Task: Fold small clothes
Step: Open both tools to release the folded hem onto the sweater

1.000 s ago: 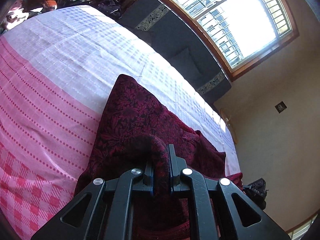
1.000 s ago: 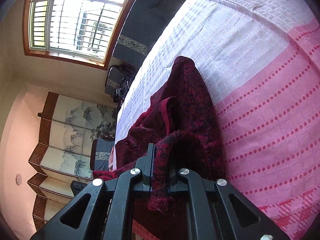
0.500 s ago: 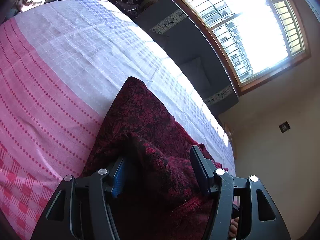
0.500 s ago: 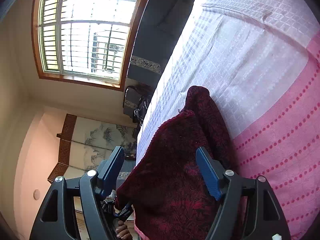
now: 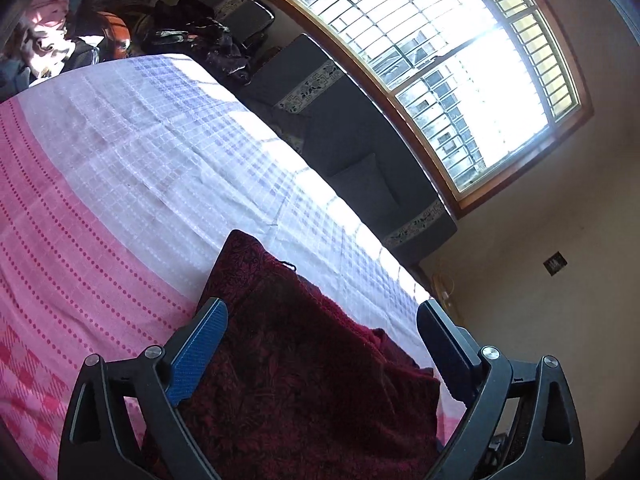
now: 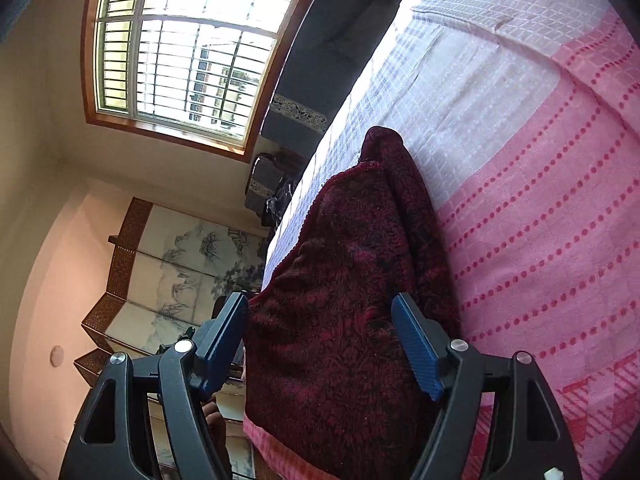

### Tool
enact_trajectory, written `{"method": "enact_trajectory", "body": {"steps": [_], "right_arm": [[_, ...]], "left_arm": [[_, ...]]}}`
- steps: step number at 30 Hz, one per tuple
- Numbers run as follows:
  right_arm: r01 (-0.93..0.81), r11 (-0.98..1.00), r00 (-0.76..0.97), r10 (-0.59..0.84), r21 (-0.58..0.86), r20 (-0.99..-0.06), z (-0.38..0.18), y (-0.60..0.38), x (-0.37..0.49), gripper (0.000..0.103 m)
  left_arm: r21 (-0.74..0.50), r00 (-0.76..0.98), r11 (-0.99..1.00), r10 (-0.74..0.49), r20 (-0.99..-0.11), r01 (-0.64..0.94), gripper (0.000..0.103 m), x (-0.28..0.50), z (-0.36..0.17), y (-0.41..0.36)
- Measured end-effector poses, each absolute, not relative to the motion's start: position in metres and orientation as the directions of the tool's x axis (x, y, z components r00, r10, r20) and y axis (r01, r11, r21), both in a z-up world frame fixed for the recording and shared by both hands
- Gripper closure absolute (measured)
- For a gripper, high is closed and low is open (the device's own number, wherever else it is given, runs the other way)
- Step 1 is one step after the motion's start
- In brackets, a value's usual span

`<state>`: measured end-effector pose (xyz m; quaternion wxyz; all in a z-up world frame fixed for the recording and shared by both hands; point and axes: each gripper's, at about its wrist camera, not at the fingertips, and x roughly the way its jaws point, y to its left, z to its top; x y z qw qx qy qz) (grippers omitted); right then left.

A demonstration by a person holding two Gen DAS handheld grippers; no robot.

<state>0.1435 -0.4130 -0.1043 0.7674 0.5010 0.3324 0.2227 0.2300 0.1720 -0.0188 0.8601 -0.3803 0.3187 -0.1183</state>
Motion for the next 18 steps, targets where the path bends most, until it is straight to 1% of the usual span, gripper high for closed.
{"method": "enact_trajectory", "body": {"steps": [2, 5, 8, 10, 12, 16, 18], "right_arm": [[-0.008, 0.402, 0.676, 0.676, 0.915, -0.292, -0.106, -0.411, 0.142, 0.031], [-0.014, 0.400, 0.683, 0.674, 0.916, -0.283, -0.103, -0.410, 0.136, 0.031], [-0.015, 0.420, 0.688, 0.663, 0.907, -0.295, -0.102, -0.412, 0.131, 0.031], [-0.012, 0.440, 0.691, 0.653, 0.898, -0.311, -0.104, -0.413, 0.125, 0.031], [0.004, 0.475, 0.687, 0.638, 0.880, -0.347, -0.106, -0.413, 0.118, 0.030], [0.006, 0.557, 0.670, 0.614, 0.831, -0.417, -0.109, -0.406, 0.104, 0.030], [-0.002, 0.585, 0.669, 0.603, 0.811, -0.434, -0.109, -0.402, 0.095, 0.030]], "left_arm": [[-0.696, 0.774, 0.715, -0.406, -0.487, -0.064, 0.007, 0.228, -0.015, 0.178], [-0.592, 0.748, 0.799, -0.328, -0.576, -0.105, 0.007, 0.225, -0.020, 0.181], [-0.524, 0.702, 0.847, -0.319, -0.636, -0.089, 0.007, 0.215, -0.038, 0.179], [-0.529, 0.669, 0.847, -0.360, -0.650, -0.058, 0.007, 0.205, -0.056, 0.179], [-0.552, 0.636, 0.833, -0.399, -0.660, -0.050, 0.007, 0.196, -0.071, 0.181], [-0.623, 0.566, 0.778, -0.482, -0.669, -0.074, 0.008, 0.181, -0.097, 0.184], [-0.626, 0.535, 0.777, -0.499, -0.682, -0.073, 0.011, 0.176, -0.104, 0.181]]}}
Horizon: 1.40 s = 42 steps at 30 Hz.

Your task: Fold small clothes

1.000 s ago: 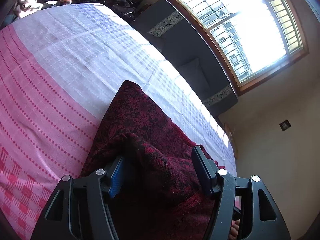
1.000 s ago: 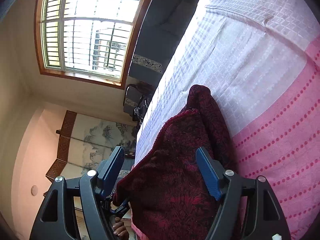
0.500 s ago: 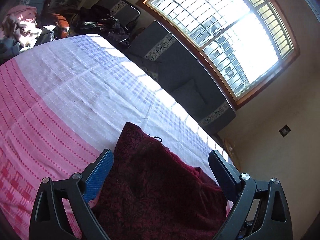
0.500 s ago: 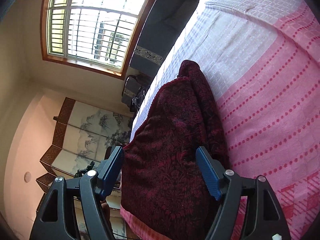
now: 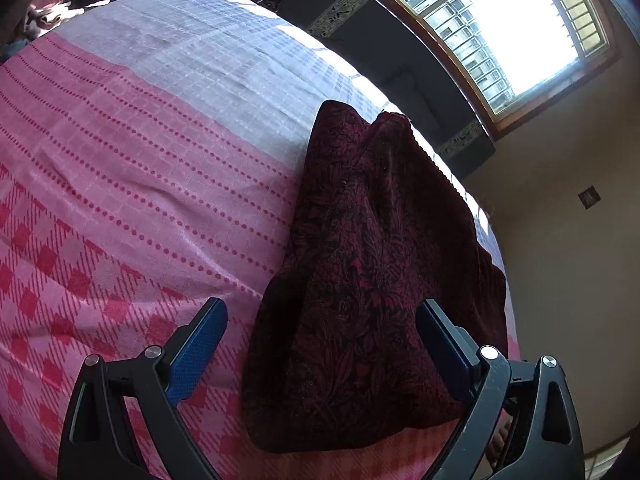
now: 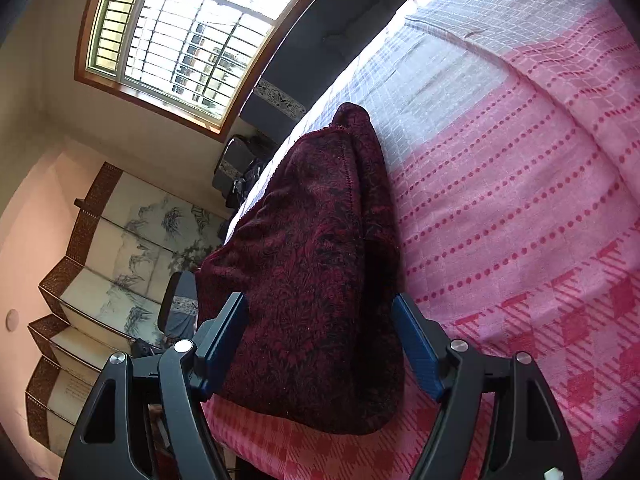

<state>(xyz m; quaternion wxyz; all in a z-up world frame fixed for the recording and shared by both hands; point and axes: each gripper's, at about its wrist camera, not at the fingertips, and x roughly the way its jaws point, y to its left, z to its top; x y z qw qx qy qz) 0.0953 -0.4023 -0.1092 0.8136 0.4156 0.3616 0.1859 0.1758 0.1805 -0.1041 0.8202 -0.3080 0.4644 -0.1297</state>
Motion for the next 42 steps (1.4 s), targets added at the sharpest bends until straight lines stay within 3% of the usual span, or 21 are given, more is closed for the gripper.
{"method": "enact_trajectory", "body": {"steps": [2, 3, 4, 6, 10, 23, 30, 35, 39, 42], "right_arm": [[-0.019, 0.600, 0.660, 0.609, 0.800, -0.440, -0.109, -0.398, 0.089, 0.031], [-0.028, 0.613, 0.654, 0.609, 0.790, -0.449, -0.109, -0.394, 0.086, 0.036], [-0.040, 0.625, 0.644, 0.612, 0.780, -0.458, -0.109, -0.390, 0.084, 0.053], [-0.047, 0.658, 0.610, 0.614, 0.751, -0.500, -0.110, -0.379, 0.083, 0.079], [-0.014, 0.687, 0.590, 0.592, 0.726, -0.549, -0.117, -0.376, 0.080, 0.091], [0.012, 0.725, 0.567, 0.562, 0.688, -0.602, -0.118, -0.391, 0.076, 0.096], [0.025, 0.750, 0.598, 0.519, 0.661, -0.611, -0.107, -0.385, 0.073, 0.091], [-0.024, 0.870, 0.707, 0.363, 0.492, -0.607, -0.054, -0.357, 0.060, 0.090], [-0.119, 0.922, 0.714, 0.338, 0.369, -0.614, -0.033, -0.312, 0.063, 0.090], [-0.175, 0.918, 0.689, 0.373, 0.357, -0.621, -0.037, -0.289, 0.069, 0.090]], "left_arm": [[-0.617, 0.525, 0.786, -0.506, -0.684, -0.046, 0.029, 0.170, -0.105, 0.174], [-0.597, 0.518, 0.802, -0.500, -0.694, -0.026, 0.047, 0.167, -0.104, 0.170], [-0.572, 0.514, 0.820, -0.487, -0.706, -0.009, 0.061, 0.165, -0.102, 0.165], [-0.555, 0.498, 0.832, -0.487, -0.717, 0.014, 0.077, 0.160, -0.100, 0.158], [-0.550, 0.494, 0.835, -0.480, -0.725, 0.005, 0.086, 0.147, -0.100, 0.161], [-0.438, 0.499, 0.898, -0.393, -0.773, 0.028, 0.086, 0.123, -0.100, 0.160], [-0.212, 0.584, 0.976, -0.201, -0.787, 0.050, 0.083, 0.110, -0.073, 0.124], [-0.093, 0.646, 0.995, -0.101, -0.757, 0.046, 0.074, 0.097, -0.053, 0.103], [-0.038, 0.674, 0.997, -0.077, -0.735, 0.073, 0.061, 0.091, -0.045, 0.085], [-0.018, 0.682, 0.995, -0.079, -0.727, 0.096, 0.056, 0.092, -0.043, 0.070]]}}
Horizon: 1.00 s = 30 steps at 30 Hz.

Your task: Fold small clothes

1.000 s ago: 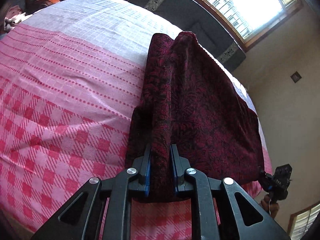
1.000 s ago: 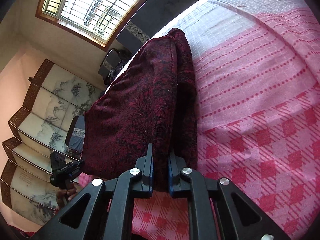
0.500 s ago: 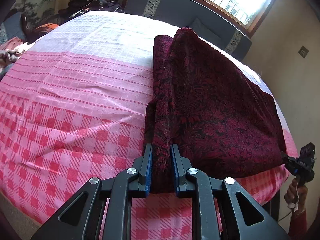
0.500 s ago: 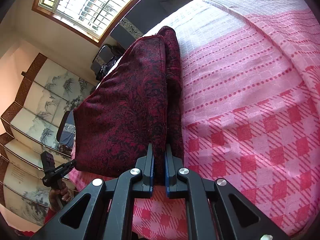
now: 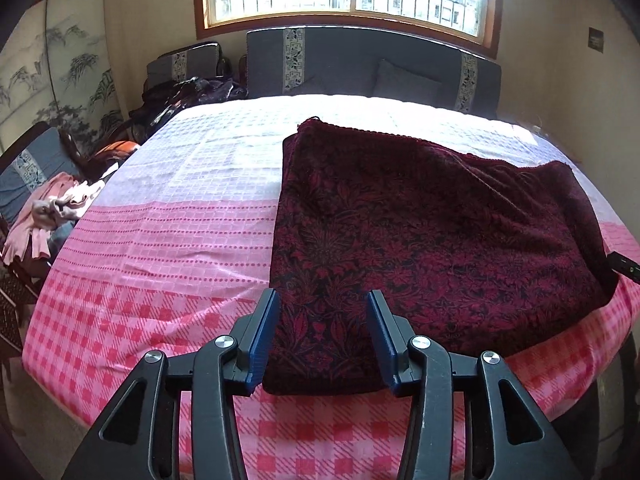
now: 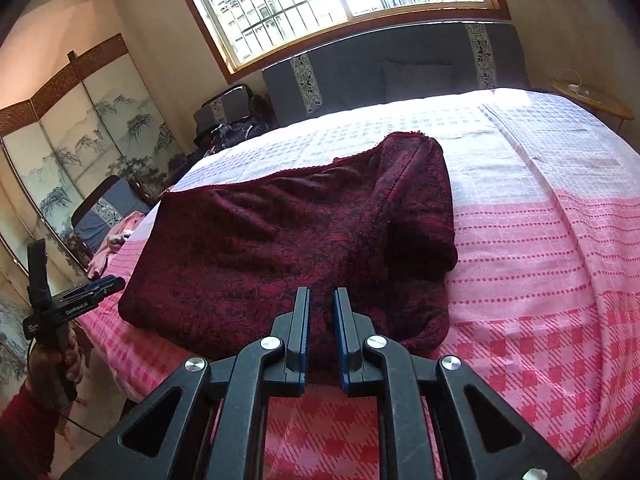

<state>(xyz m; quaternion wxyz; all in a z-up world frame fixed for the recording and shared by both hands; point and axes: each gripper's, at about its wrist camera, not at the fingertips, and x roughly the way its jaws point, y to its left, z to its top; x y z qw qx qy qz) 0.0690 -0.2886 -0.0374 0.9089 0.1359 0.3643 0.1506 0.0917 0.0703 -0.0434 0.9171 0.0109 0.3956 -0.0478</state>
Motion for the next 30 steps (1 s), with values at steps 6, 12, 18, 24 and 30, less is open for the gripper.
{"method": "enact_trajectory", "body": {"steps": [6, 12, 18, 24, 30], "right_arm": [[-0.205, 0.917, 0.665, 0.387, 0.341, -0.639, -0.048, -0.268, 0.078, 0.090], [-0.123, 0.933, 0.646, 0.334, 0.338, -0.687, -0.065, -0.289, 0.078, 0.090], [-0.044, 0.913, 0.622, 0.342, 0.404, -0.705, -0.087, -0.323, 0.074, 0.093], [-0.061, 0.917, 0.684, 0.326, 0.395, -0.652, -0.056, -0.315, 0.065, 0.089], [-0.233, 0.920, 0.695, 0.384, 0.316, -0.608, -0.025, -0.256, 0.065, 0.089]], "left_arm": [[-0.011, 0.677, 0.989, -0.107, -0.728, 0.144, 0.055, 0.101, -0.049, 0.040], [-0.010, 0.638, 0.985, -0.120, -0.761, 0.174, 0.055, 0.109, -0.068, 0.022], [-0.015, 0.609, 0.985, -0.117, -0.784, 0.170, 0.055, 0.115, -0.087, 0.020], [-0.026, 0.618, 0.987, -0.119, -0.777, 0.159, 0.054, 0.114, -0.085, 0.023], [-0.010, 0.625, 0.988, -0.106, -0.774, 0.155, 0.046, 0.108, -0.087, 0.019]]}}
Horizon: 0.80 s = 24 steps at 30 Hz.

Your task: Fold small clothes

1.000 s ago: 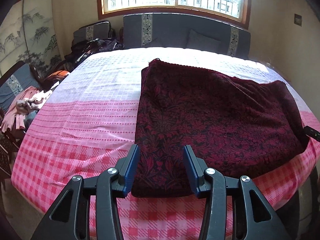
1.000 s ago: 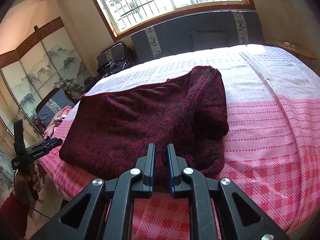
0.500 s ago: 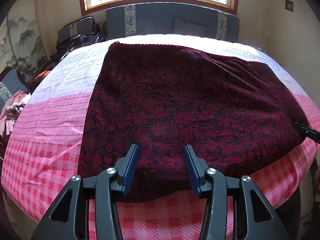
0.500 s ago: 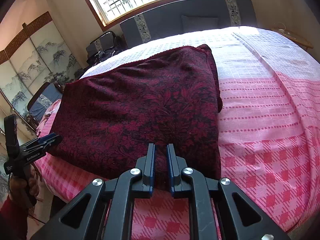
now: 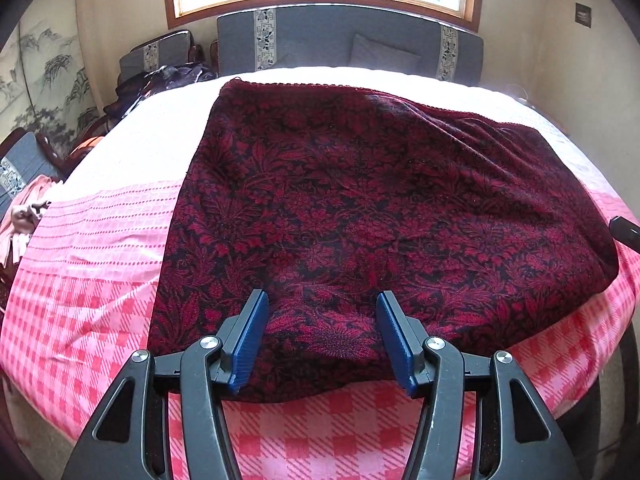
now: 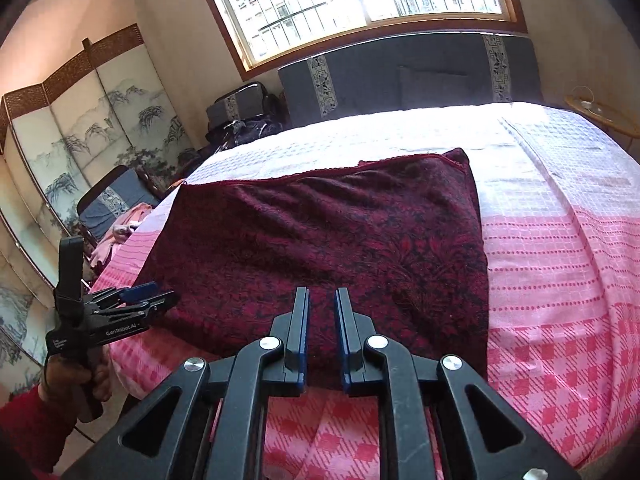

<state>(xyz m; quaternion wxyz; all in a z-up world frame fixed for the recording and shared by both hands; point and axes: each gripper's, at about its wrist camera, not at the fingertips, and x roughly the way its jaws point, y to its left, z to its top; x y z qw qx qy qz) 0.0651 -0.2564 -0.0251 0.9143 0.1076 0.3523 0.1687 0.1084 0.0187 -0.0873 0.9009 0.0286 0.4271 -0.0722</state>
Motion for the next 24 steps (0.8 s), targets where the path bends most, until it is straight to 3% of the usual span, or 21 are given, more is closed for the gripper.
{"method": "enact_trajectory", "body": {"steps": [13, 20, 24], "right_arm": [[-0.311, 0.909, 0.546, 0.411, 0.278, -0.730, -0.082, -0.187, 0.100, 0.088], [-0.324, 0.900, 0.536, 0.428, 0.291, -0.728, -0.081, -0.187, 0.101, 0.085], [-0.310, 0.887, 0.591, 0.462, 0.342, -0.661, -0.068, -0.208, 0.093, 0.083]], "left_arm": [[-0.006, 0.631, 0.990, -0.096, -0.770, 0.143, 0.036, 0.105, -0.092, 0.016], [-0.126, 0.633, 0.980, -0.195, -0.749, 0.154, 0.034, 0.105, -0.085, 0.036], [-0.167, 0.688, 0.975, -0.221, -0.691, 0.146, 0.034, 0.101, -0.063, 0.058]]}}
